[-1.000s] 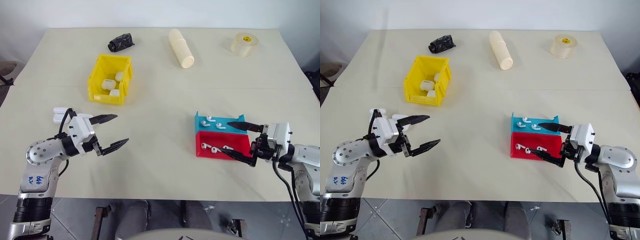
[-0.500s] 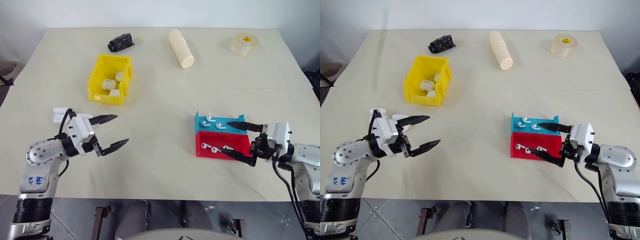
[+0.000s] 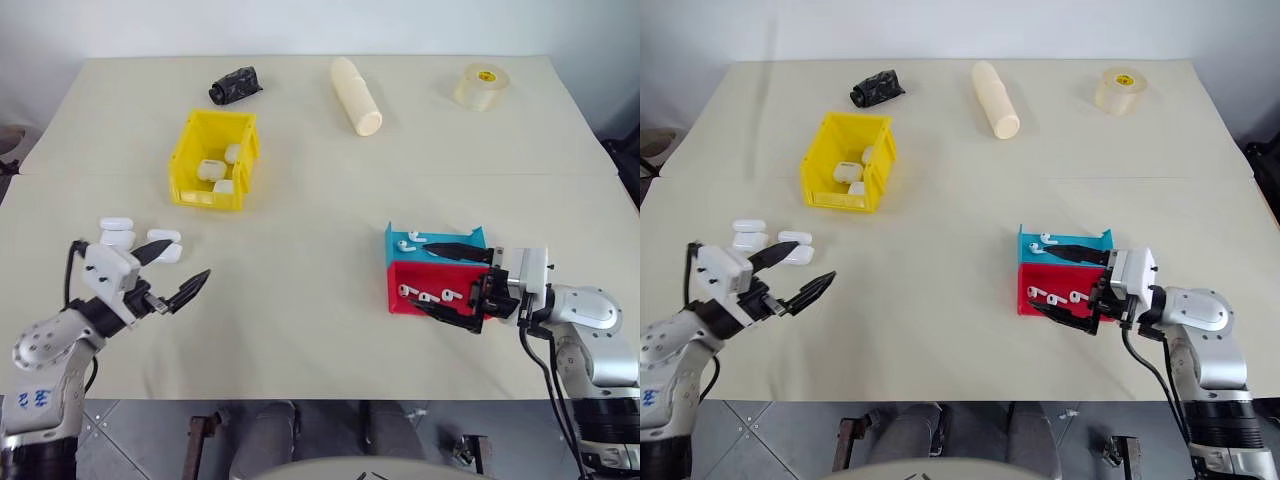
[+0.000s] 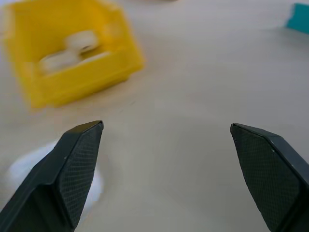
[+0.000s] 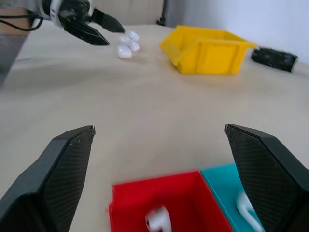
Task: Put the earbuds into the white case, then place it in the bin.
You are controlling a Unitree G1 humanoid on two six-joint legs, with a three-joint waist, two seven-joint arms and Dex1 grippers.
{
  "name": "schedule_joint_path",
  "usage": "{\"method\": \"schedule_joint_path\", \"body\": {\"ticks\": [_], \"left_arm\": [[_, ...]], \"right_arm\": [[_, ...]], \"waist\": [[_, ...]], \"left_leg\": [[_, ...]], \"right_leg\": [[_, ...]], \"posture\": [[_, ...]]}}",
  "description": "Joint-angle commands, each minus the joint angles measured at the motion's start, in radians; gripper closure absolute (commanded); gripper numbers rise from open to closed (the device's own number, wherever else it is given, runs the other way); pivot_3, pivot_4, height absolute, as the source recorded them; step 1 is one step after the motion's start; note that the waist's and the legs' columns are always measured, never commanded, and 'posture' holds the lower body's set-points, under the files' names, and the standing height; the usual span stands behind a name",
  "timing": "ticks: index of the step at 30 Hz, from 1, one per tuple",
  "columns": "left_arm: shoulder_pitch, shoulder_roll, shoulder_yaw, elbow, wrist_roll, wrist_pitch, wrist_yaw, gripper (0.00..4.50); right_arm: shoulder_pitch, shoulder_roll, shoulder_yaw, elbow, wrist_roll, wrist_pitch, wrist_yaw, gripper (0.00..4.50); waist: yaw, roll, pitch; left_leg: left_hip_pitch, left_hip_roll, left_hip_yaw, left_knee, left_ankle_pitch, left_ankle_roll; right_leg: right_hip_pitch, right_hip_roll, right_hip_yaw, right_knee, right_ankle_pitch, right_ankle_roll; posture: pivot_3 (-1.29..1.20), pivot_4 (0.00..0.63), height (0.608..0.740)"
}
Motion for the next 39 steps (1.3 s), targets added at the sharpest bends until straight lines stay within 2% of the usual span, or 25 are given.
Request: {"method": "schedule_joint_path", "body": {"ticks": [1,6,10,16,18,21,24,30,39], "left_arm": [[0.067,-0.056,0.118,-0.107,-0.035,0.132,0.17,0.02],[0.148,-0.113,0.176,-0.233,-0.073,0.297,0.291,0.02],[0.172,-0.117,0.196,-0.302,-0.121,0.414,0.335,0.02],[0.063,0.004,0.187,-0.397,-0.215,0.675,0.386,0.02],[-0.042,0.041,0.183,-0.389,-0.233,0.839,0.462,0.02],[-0.277,0.074,0.138,-0.33,-0.242,1.13,0.543,0.02],[-0.453,0.103,0.066,-0.229,-0.18,1.301,0.575,0.02],[-0.654,0.163,-0.09,-0.008,-0.13,1.352,0.535,0.02],[-0.709,0.186,-0.187,0.071,-0.06,1.337,0.488,0.02]], "right_arm": [[-0.03,0.024,0.007,-0.039,0.015,-0.028,-0.012,0.0],[-0.05,0.036,0.007,-0.032,0.011,-0.037,-0.023,0.0],[-0.057,0.024,0.012,-0.021,0.008,-0.027,-0.017,0.0],[-0.057,0.001,0.014,-0.019,0.015,0.015,-0.009,0.0],[-0.055,-0.004,0.013,-0.03,0.022,0.034,-0.01,0.0],[-0.055,-0.006,0.015,-0.047,0.028,0.054,-0.014,0.0],[-0.059,-0.004,0.02,-0.059,0.028,0.065,-0.021,0.0],[-0.053,0.005,0.03,-0.086,0.024,0.077,-0.032,0.0],[-0.007,0.024,0.031,-0.137,0.016,0.073,-0.075,0.0]], "waist": [[0.001,0.0,0.0],[0.012,0.0,0.0],[0.021,0.0,0.0],[0.023,0.0,0.0],[0.021,0.0,0.0],[0.024,0.0,0.0],[0.02,0.0,0.0],[0.001,0.0,0.0],[0.0,0.0,0.0]], "left_leg": [[0.0,0.0,0.0,0.0,0.0,0.0],[0.0,0.0,0.0,0.0,0.0,0.0],[0.001,0.0,0.0,0.0,0.0,0.0],[0.001,0.0,-0.001,0.0,0.0,-0.001],[0.001,0.0,0.0,0.0,0.0,-0.001],[0.001,0.0,-0.001,0.001,0.0,-0.001],[0.002,-0.001,-0.001,0.001,0.0,-0.001],[0.001,0.0,0.0,0.0,-0.001,-0.003],[0.001,0.001,0.0,0.0,-0.001,-0.003]], "right_leg": [[0.0,0.0,0.0,0.0,0.0,0.0],[0.0,0.0,0.0,0.001,0.0,0.0],[0.001,0.0,0.0,0.0,0.0,-0.001],[0.0,0.0,0.0,0.001,-0.001,-0.001],[0.0,0.0,0.0,0.002,-0.001,-0.001],[0.0,0.001,0.0,0.004,-0.001,-0.002],[0.0,0.002,0.001,0.005,-0.001,-0.002],[-0.002,0.003,0.001,0.008,-0.001,-0.002],[-0.002,0.003,0.001,0.007,-0.001,-0.002]], "posture": [[0.0,0.15,0.74],[0.0,0.15,0.74],[0.0,0.15,0.74],[0.0,0.15,0.74],[0.0,0.15,0.74],[0.0,0.15,0.74],[0.0,0.15,0.74],[0.0,0.15,0.74],[0.0,0.15,0.74]]}}
